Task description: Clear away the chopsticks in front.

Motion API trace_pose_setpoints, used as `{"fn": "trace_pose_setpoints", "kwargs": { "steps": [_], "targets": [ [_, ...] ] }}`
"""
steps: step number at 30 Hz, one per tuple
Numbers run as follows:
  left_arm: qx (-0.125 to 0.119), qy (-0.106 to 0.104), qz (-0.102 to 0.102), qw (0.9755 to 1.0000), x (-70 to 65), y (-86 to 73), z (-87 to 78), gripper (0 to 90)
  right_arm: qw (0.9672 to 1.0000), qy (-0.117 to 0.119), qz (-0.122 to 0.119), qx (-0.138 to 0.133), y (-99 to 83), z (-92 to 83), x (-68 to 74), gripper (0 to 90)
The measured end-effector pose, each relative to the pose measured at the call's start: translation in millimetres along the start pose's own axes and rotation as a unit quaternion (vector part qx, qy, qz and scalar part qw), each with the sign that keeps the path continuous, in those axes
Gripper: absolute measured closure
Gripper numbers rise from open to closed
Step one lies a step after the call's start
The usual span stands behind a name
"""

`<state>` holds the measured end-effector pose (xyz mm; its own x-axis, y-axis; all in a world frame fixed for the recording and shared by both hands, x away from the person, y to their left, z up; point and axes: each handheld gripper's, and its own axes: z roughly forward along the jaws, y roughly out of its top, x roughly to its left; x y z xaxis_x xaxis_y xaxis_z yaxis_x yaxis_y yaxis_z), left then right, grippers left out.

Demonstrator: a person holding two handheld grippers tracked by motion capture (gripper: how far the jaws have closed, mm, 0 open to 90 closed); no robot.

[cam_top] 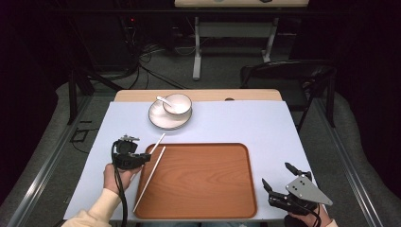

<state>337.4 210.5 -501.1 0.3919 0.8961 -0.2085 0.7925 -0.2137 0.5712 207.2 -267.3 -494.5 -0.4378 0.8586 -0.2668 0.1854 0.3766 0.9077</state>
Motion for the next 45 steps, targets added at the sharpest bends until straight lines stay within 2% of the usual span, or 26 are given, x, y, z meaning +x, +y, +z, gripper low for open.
{"fn": "trace_pose_setpoints", "kwargs": {
  "steps": [9, 14, 19, 20, 21, 22, 24, 25, 27, 28, 29, 30, 31, 32, 33, 34, 35, 36, 37, 38, 39, 40, 41, 43, 44, 45],
  "targets": [
    [0.032, 0.005, -0.031, 0.9990, 3.4, -22.3, 18.1, 84.3, 1.0000, 0.000, -0.001, -0.001, 0.0, -0.3, 0.1, 14.3],
    [0.027, 0.003, -0.027, 0.9992, 2.0, -22.8, 17.7, 80.2, 1.0000, -0.001, 0.000, 0.000, 0.0, -0.2, -0.1, 14.3],
    [0.011, -0.003, -0.014, 0.9998, 1.1, -20.8, 10.4, 55.1, 1.0000, -0.001, 0.001, -0.002, -0.3, -0.5, -0.5, 14.3],
    [-0.003, -0.006, -0.009, 0.9999, 1.3, -19.8, 6.4, 55.1, 1.0000, -0.001, 0.001, -0.001, -0.2, -0.5, -0.5, 14.3],
    [-0.023, -0.002, 0.007, 0.9997, 1.4, -17.5, -1.3, 45.8, 1.0000, -0.001, -0.001, -0.001, -0.2, -0.6, -0.2, 14.3],
    [-0.034, -0.010, 0.017, 0.9992, 1.9, -17.1, -4.7, 39.9, 1.0000, -0.001, 0.000, -0.001, -0.3, -0.6, -0.4, 14.3],
    [-0.045, -0.005, 0.035, 0.9984, 2.7, -16.3, -13.4, 31.3, 1.0000, -0.001, 0.001, -0.001, -0.3, -0.5, -0.5, 14.3],
    [-0.060, -0.012, 0.043, 0.9972, 3.8, -17.2, -19.4, 25.0, 1.0000, -0.001, 0.000, -0.001, -0.3, -0.6, -0.3, 14.3],
    [-0.067, -0.012, 0.045, 0.9967, 4.5, -18.2, -23.4, 22.5, 1.0000, -0.001, -0.001, -0.001, -0.2, -0.7, -0.2, 14.3],
    [-0.099, -0.010, 0.050, 0.9938, 6.4, -22.9, -33.7, 15.3, 1.0000, -0.001, 0.000, -0.001, -0.3, -0.7, -0.3, 14.3],
    [-0.099, -0.010, 0.050, 0.9938, 6.4, -22.9, -33.7, 14.6, 1.0000, -0.001, 0.000, -0.001, -0.3, -0.7, -0.3, 14.3],
    [-0.129, -0.016, 0.052, 0.9901, 9.7, -29.6, -44.2, 11.9, 1.0000, 0.000, 0.000, -0.001, -0.3, -0.7, -0.3, 14.3],
    [-0.129, -0.016, 0.052, 0.9901, 9.7, -29.6, -44.2, 8.9, 1.0000, 0.000, 0.000, -0.001, -0.3, -0.7, -0.3, 14.3],
    [-0.157, -0.014, 0.059, 0.9857, 11.4, -37.0, -53.0, 7.0, 1.0000, 0.000, -0.002, 0.000, -0.2, -0.3, 0.1, 14.3],
    [-0.157, -0.014, 0.059, 0.9857, 11.4, -37.0, -53.0, 4.2, 1.0000, 0.000, -0.002, 0.000, -0.2, -0.3, 0.1, 14.3],
    [-0.180, -0.009, 0.077, 0.9807, 10.7, -45.0, -59.9, 2.2, 1.0000, 0.000, -0.003, 0.000, -0.1, -0.3, 0.5, 14.3],
    [-0.180, -0.009, 0.077, 0.9807, 10.7, -45.0, -59.9, 0.0, 1.0000, 0.000, -0.003, 0.000, -0.1, -0.3, 0.5, 14.3],
    [-0.190, -0.004, 0.094, 0.9772, 9.5, -50.7, -63.4, 0.1, 1.0000, -0.001, -0.002, -0.001, -0.2, -0.7, 0.3, 14.3],
    [-0.204, -0.001, 0.117, 0.9719, 6.4, -60.4, -67.2, 0.0, 1.0000, -0.001, -0.002, 0.000, -0.3, -0.8, 0.1, 14.3],
    [-0.204, -0.001, 0.117, 0.9719, 6.4, -60.4, -67.2, 0.0, 1.0000, -0.001, -0.002, 0.000, -0.3, -0.8, 0.1, 14.3],
    [-0.213, 0.002, 0.133, 0.9679, 4.4, -68.4, -70.0, 0.0, 1.0000, 0.000, -0.002, 0.000, -0.2, -0.5, 0.1, 14.3],
    [-0.213, 0.002, 0.133, 0.9679, 4.4, -68.4, -70.0, 0.0, 1.0000, 0.000, -0.002, 0.000, -0.2, -0.5, 0.1, 14.3],
    [-0.222, 0.000, 0.139, 0.9651, 3.8, -73.8, -72.3, 0.0, 1.0000, 0.000, -0.002, 0.001, -0.1, -0.2, 0.4, 14.3],
    [-0.234, -0.007, 0.140, 0.9620, 4.4, -79.9, -75.4, 0.0, 1.0000, 0.001, -0.003, 0.002, 0.0, -0.1, 0.6, 14.3],
    [-0.258, -0.012, 0.137, 0.9564, 6.3, -86.9, -79.0, 0.0, 1.0000, 0.001, -0.003, 0.001, 0.1, -0.3, 0.7, 14.3],
    [-0.261, -0.016, 0.135, 0.9557, 7.3, -88.6, -80.0, 0.0, 1.0000, 0.001, -0.003, 0.001, 0.1, -0.3, 0.7, 14.3]
  ]
}}
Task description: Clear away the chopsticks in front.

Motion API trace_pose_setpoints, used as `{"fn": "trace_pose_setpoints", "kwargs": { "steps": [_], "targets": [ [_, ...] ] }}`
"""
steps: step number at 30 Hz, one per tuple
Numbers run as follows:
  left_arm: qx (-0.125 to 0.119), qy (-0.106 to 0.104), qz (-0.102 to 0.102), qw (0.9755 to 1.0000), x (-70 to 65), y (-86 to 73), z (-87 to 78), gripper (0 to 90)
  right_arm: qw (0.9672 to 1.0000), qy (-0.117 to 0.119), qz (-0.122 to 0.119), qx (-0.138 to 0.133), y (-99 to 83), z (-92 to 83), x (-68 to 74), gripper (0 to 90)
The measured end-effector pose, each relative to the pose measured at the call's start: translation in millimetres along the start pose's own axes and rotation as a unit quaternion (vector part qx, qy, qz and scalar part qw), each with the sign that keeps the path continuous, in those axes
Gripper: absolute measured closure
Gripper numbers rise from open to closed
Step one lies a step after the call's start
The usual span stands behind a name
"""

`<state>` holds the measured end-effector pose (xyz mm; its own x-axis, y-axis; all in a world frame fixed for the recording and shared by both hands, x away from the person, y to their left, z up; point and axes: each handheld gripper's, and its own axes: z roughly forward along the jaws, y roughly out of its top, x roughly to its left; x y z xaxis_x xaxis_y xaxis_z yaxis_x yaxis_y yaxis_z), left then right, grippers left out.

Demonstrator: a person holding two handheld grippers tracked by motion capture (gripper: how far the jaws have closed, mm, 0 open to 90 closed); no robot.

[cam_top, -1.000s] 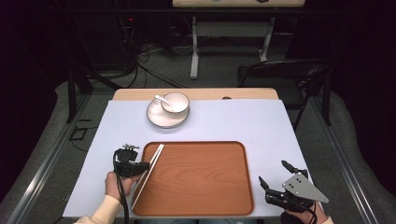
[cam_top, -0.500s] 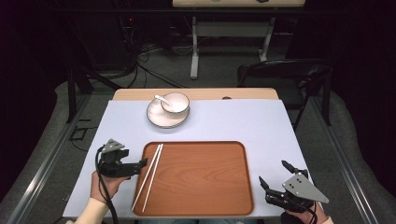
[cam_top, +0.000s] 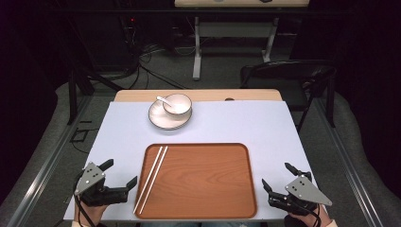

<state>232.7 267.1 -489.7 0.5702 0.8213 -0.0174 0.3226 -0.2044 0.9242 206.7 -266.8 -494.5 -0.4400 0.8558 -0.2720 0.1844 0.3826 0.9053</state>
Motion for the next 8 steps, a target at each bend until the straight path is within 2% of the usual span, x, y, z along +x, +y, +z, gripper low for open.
{"fn": "trace_pose_setpoints", "kwargs": {
  "steps": [5, 8],
  "targets": [
    [0.008, -0.009, -0.023, 0.9997, 4.0, -5.2, 1.1, 0.0, 1.0000, 0.000, 0.000, 0.001, 0.1, 0.2, 0.1, 14.3],
    [0.014, -0.012, -0.026, 0.9995, 6.6, -6.6, 4.3, 0.0, 1.0000, 0.001, -0.002, 0.002, 0.1, 0.6, -0.1, 14.3]
  ]
}}
